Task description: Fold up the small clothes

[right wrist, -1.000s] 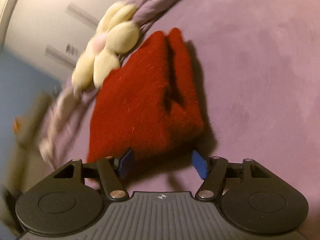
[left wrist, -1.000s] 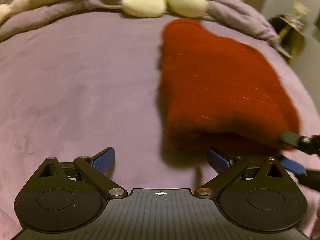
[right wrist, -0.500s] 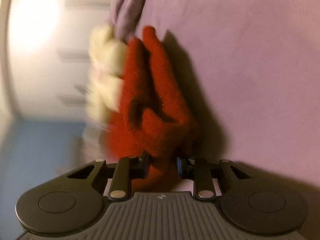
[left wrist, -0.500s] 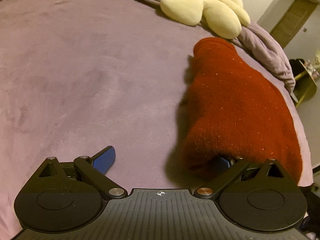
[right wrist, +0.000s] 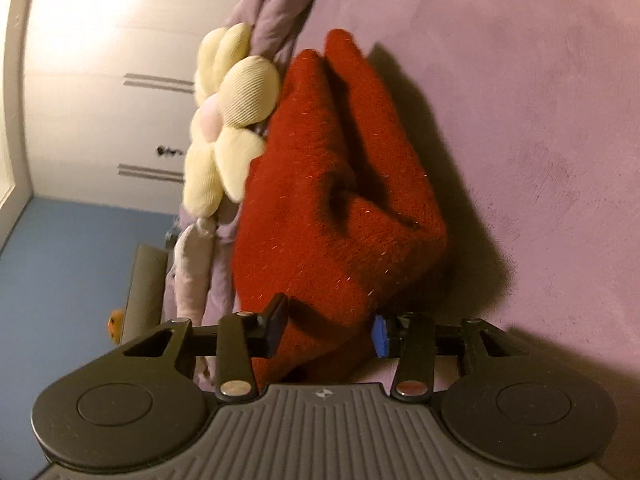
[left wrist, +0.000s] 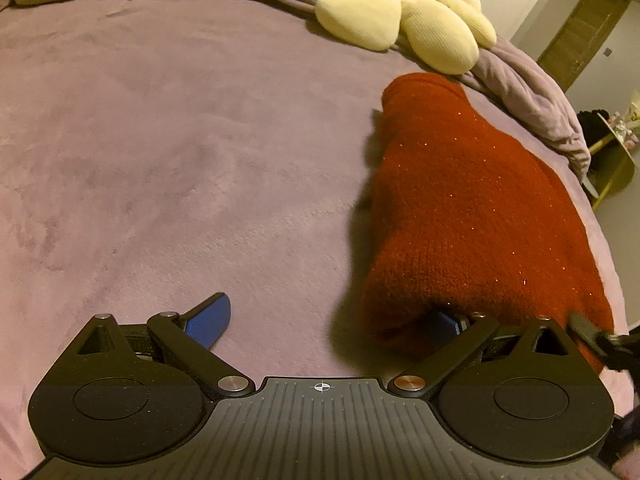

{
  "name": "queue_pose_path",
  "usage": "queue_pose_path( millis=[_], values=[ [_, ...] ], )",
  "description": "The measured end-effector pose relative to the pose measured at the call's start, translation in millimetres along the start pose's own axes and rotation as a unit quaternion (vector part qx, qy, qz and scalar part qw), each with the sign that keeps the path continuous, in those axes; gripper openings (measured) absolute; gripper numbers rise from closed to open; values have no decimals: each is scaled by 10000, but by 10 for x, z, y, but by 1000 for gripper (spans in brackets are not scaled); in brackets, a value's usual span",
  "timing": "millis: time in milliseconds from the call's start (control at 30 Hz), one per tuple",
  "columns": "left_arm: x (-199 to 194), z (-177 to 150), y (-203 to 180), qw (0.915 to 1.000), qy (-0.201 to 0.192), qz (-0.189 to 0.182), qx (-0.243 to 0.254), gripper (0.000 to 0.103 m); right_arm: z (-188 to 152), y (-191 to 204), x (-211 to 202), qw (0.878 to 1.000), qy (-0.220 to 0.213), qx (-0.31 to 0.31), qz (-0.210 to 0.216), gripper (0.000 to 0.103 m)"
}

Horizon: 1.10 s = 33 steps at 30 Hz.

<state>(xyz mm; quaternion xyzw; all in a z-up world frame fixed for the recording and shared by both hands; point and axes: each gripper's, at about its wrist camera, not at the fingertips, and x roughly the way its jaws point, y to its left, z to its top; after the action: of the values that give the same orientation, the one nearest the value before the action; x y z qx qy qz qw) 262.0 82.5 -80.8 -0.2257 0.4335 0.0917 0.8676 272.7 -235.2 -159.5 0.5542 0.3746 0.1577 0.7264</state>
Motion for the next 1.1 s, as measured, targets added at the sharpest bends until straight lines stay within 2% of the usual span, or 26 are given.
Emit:
queue_pose_path(
  millis=[67,100,167,200,233,267,300,333,433,500,533,600,700,767,833,867,900,933,967,1067,1100],
  values=[
    [3,9,11,10000,-23,-5,32,102,-18,17,22,9998,-71,-128,-124,23],
    [-1,7,17,10000,-75,26,42,102,-27,17,-4,9999,-103,-105,84,21],
    [8,3,41,9999,-115,13,47,102,3,-102,-58,9954,-141,346,883,19],
    [25,-3,59,10000,-83,-13,7,102,17,-124,-87,9948,-206,406,907,16],
    [35,-8,75,10000,-48,-29,-17,102,43,-112,-97,9978,-260,199,575,15],
    [33,-17,88,10000,-14,-67,20,102,65,-64,-94,9991,-320,-275,-86,15],
    [17,-26,90,9999,22,-93,101,102,69,-20,-70,9958,-311,-685,-514,15],
    [-17,-36,98,9997,51,-101,195,102,63,4,-71,9931,-298,-938,-641,15],
    [-203,-28,180,9989,31,135,438,101,38,158,-176,9857,-340,-1406,-868,32],
    [-370,36,262,9986,-239,220,418,101,-25,324,-287,9692,-458,-2074,-1244,55],
    [-430,75,285,9986,-346,203,350,101,-74,417,-349,9575,-591,-2448,-1403,56],
    [-492,178,277,9987,-477,62,176,101,-112,558,-477,9368,-924,-2997,-1549,56],
    [-429,259,81,9985,-446,-136,279,101,-221,780,-513,9177,-1229,-3498,-1428,56],
    [-352,226,-81,9976,-411,-243,506,101,-290,923,-364,9035,-1178,-3855,-1454,55],
    [-200,176,-186,9969,-241,-36,748,102,-366,986,-191,8860,-1016,-4251,-1547,48],
    [-145,149,-211,9966,-228,19,787,102,-404,1002,-80,8780,-887,-4428,-1587,41],
    [-116,123,-202,9966,-232,25,792,102,-440,1013,-8,8711,-747,-4568,-1640,39],
    [-76,102,-181,9967,-204,49,788,102,-465,996,135,8615,-588,-4714,-1796,38],
    [-44,93,-170,9964,-156,44,832,103,-484,937,246,8464,-476,-4864,-2118,35],
    [53,41,-173,9944,-147,32,1047,103,-547,726,292,8153,-501,-5250,-2389,35],
    [75,51,-162,9942,-169,43,1064,103,-558,712,287,8118,-510,-5308,-2378,35]
  ],
)
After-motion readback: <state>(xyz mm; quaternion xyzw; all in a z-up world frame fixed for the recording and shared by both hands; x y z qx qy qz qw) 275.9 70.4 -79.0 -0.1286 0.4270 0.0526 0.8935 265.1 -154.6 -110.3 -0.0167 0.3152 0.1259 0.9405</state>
